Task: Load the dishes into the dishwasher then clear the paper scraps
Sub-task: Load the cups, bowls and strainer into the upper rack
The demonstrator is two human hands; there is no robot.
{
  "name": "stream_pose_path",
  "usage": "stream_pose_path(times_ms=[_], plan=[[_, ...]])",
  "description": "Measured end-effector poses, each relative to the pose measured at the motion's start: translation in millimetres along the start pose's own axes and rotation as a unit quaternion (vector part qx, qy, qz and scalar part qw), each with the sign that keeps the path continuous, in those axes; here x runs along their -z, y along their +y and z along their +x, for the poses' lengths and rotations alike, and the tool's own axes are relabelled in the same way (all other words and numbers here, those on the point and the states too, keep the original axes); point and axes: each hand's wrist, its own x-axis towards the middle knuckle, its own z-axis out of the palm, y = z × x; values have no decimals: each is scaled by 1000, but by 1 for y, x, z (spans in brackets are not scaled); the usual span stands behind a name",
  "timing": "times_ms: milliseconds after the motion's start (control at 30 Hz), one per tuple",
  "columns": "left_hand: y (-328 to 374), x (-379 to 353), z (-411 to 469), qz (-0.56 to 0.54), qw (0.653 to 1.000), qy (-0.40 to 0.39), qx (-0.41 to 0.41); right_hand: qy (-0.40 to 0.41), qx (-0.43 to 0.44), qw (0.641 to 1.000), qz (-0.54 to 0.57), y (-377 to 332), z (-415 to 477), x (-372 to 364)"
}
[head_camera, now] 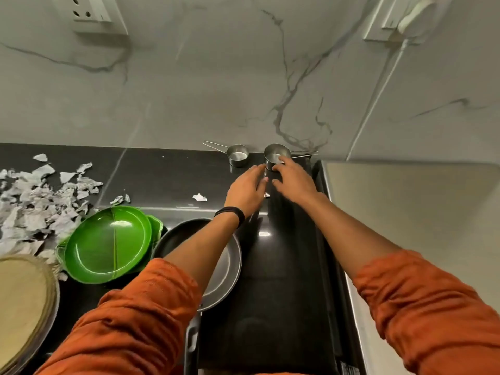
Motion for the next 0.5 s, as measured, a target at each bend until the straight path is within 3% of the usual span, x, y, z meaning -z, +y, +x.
stream_pose_path(times_ms=[233,500], plan=[[-7,-10,16,10,1000,2,3,-81,-8,995,-58,17,35,-16],[-12,-12,16,24,1000,-12,8,22,8,1000,-1,18,22,-17]])
